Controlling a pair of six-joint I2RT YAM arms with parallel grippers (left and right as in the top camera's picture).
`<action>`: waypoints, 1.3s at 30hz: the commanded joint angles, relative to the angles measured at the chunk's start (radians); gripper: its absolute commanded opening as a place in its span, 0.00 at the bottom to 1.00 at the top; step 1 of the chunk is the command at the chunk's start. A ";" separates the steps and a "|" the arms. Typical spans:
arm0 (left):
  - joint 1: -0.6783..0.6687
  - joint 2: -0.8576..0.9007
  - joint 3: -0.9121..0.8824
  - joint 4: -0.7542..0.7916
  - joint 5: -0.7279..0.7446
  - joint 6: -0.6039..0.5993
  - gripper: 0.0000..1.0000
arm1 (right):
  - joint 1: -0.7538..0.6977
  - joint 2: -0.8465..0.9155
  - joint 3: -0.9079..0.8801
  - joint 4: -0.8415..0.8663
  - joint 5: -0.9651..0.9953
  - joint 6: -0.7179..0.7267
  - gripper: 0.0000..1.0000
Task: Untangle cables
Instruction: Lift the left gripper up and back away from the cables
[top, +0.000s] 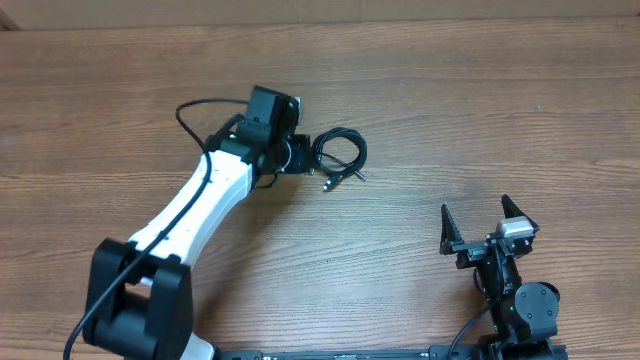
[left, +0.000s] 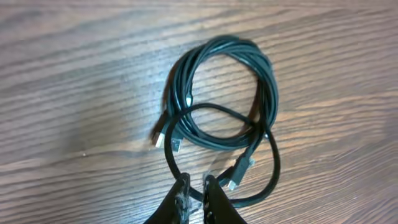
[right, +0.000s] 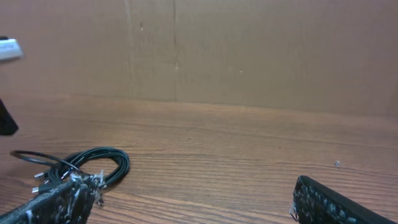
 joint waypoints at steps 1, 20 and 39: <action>0.003 -0.001 0.003 -0.010 -0.083 0.020 0.09 | -0.007 -0.006 -0.011 0.005 -0.002 -0.002 1.00; 0.036 0.199 0.031 0.132 -0.210 0.046 0.31 | -0.007 -0.006 -0.011 0.005 -0.002 -0.002 1.00; 0.151 0.200 0.088 0.066 0.167 0.046 0.14 | -0.007 -0.006 -0.011 0.025 -0.005 -0.002 1.00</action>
